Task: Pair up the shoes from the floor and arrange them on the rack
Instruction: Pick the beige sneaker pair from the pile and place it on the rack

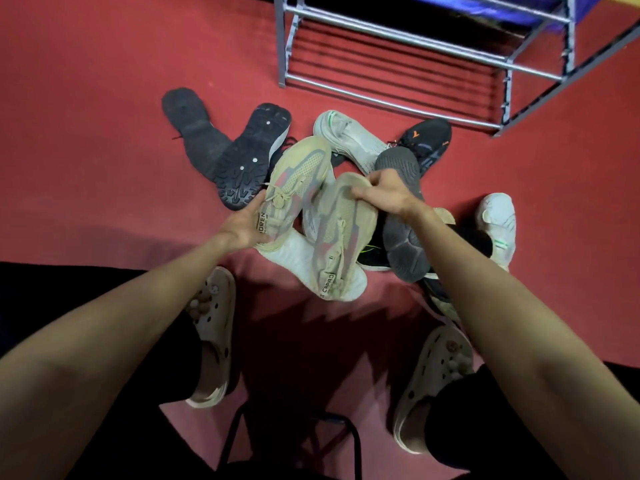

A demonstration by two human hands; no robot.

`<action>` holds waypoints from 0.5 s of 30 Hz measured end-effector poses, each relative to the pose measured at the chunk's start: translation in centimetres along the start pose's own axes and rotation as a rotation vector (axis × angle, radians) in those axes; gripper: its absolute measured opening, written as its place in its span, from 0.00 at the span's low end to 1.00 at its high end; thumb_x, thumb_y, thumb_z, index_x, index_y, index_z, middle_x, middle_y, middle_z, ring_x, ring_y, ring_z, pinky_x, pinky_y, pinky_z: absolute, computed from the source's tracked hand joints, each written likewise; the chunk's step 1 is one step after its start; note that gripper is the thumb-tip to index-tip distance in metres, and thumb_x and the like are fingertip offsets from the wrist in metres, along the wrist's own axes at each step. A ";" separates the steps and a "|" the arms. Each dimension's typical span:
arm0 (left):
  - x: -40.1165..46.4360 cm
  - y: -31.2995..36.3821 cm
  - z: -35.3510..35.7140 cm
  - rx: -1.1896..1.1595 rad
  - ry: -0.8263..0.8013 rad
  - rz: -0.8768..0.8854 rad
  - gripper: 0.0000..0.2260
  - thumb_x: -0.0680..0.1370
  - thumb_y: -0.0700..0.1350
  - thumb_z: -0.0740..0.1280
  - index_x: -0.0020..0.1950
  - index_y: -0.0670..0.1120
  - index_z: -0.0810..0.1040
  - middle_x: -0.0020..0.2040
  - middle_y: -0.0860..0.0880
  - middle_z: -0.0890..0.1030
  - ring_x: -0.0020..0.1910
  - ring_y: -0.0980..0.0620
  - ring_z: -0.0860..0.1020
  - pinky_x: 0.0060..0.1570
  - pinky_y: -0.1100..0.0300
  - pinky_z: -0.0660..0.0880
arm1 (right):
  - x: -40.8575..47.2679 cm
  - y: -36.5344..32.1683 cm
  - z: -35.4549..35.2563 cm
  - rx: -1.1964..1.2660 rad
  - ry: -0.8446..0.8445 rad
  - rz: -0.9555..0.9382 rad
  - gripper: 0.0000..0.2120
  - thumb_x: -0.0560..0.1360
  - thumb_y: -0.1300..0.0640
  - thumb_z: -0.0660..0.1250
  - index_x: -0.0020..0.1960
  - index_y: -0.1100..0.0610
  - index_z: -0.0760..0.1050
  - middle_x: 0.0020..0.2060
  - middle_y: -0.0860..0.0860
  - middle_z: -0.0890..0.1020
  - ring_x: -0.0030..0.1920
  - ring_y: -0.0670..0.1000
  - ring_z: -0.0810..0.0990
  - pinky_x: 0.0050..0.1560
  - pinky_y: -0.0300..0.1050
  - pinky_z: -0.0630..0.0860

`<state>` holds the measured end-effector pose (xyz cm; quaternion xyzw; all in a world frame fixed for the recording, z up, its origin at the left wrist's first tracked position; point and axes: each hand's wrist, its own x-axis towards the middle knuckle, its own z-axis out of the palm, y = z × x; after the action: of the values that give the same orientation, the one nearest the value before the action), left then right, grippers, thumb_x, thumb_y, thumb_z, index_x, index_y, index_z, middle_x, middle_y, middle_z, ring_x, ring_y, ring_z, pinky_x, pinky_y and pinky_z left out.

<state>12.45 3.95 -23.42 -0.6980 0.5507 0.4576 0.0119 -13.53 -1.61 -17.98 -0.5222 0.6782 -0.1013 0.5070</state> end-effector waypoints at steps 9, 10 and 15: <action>1.1 -0.7 1.0 -0.063 0.042 -0.040 0.44 0.70 0.39 0.73 0.78 0.52 0.51 0.71 0.46 0.71 0.68 0.44 0.71 0.63 0.60 0.67 | 3.3 2.9 5.4 0.172 0.393 0.043 0.17 0.74 0.56 0.67 0.61 0.62 0.74 0.55 0.58 0.81 0.56 0.57 0.79 0.61 0.49 0.74; 1.1 -0.7 1.1 -0.084 0.046 -0.060 0.42 0.70 0.39 0.73 0.78 0.50 0.53 0.70 0.46 0.72 0.67 0.44 0.71 0.62 0.60 0.67 | 2.4 2.9 6.0 0.147 0.390 0.032 0.21 0.74 0.57 0.65 0.65 0.63 0.70 0.59 0.59 0.78 0.60 0.57 0.76 0.64 0.48 0.70; 1.3 -1.1 1.6 -0.154 0.082 -0.184 0.29 0.69 0.43 0.75 0.66 0.40 0.67 0.59 0.44 0.77 0.61 0.44 0.75 0.51 0.59 0.68 | -2.9 5.7 10.6 -0.169 0.348 0.041 0.31 0.71 0.50 0.67 0.67 0.65 0.62 0.63 0.61 0.70 0.65 0.60 0.69 0.64 0.52 0.68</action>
<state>12.31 4.19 -25.73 -0.7626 0.4476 0.4665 -0.0227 -8.75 7.35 -25.01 -0.5235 0.7723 -0.1222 0.3385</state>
